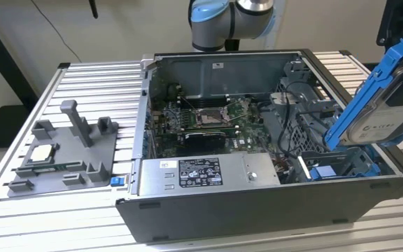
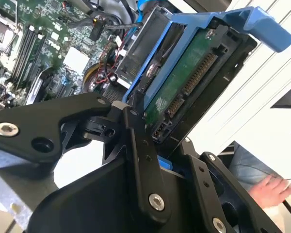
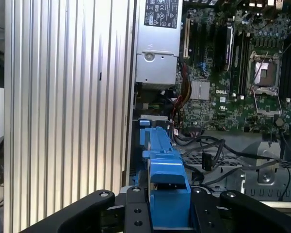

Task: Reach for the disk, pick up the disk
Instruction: 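Pick up the disk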

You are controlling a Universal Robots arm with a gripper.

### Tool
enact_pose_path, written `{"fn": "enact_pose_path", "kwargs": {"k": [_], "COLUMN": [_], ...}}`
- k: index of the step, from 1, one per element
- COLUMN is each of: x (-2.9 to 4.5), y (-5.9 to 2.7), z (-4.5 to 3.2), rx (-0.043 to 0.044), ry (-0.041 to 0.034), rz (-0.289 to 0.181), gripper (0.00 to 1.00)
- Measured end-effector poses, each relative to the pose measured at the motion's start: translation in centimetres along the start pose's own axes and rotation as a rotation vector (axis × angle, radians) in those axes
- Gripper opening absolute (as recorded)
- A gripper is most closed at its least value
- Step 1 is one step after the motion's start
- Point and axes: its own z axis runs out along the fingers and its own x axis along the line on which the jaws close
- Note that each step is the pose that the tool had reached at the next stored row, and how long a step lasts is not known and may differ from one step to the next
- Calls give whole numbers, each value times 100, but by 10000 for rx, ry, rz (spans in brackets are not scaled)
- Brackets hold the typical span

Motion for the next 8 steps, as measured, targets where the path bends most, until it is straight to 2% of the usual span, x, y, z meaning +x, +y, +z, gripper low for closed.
{"fn": "enact_pose_path", "kwargs": {"k": [8], "x": [0], "y": [3], "z": [0], "rx": [0], "ry": [0], "rz": [1], "gripper": [0]}}
